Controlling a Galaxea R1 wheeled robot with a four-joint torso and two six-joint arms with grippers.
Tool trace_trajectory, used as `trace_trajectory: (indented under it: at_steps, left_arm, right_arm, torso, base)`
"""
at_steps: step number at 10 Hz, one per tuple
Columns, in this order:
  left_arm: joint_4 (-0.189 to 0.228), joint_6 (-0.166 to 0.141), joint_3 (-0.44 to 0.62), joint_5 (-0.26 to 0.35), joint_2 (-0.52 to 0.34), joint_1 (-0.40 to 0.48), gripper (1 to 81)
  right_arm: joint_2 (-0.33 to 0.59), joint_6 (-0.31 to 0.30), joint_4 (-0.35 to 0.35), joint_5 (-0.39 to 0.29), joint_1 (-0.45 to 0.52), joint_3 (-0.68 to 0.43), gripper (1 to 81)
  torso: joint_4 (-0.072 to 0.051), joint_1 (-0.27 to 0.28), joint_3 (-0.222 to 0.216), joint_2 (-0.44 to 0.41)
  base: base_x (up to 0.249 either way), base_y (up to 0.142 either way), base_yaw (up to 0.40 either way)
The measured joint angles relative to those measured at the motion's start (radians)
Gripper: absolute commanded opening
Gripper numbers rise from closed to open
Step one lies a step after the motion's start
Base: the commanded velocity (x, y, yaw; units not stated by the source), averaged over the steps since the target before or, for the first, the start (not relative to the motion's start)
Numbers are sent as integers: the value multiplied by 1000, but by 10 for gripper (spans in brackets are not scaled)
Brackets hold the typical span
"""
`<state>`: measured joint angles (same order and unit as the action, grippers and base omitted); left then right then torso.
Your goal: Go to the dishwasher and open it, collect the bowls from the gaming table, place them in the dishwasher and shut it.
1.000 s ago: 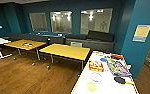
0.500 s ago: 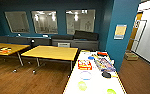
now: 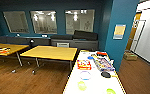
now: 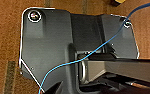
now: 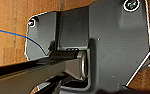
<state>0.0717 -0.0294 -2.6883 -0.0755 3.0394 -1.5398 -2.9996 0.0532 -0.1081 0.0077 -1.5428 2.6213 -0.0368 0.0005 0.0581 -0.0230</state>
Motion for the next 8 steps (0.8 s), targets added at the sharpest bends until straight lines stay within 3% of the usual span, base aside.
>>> trace_trajectory:
  at_steps: [3, 8]
  left_arm:
    - [0, 0, 0, -1, 0, 1, 811]
    - [0, 0, 0, -6, 0, 9, 811]
  right_arm:
    - [-1, 1, 0, 0, 0, 0, 811]
    - [0, 3, -1, 3, 12, 0, 811]
  torso:
    - [0, 0, 0, 0]
    - [0, 0, 0, -1]
  base:
    - [24, 0, 0]
    - [114, 0, 0]
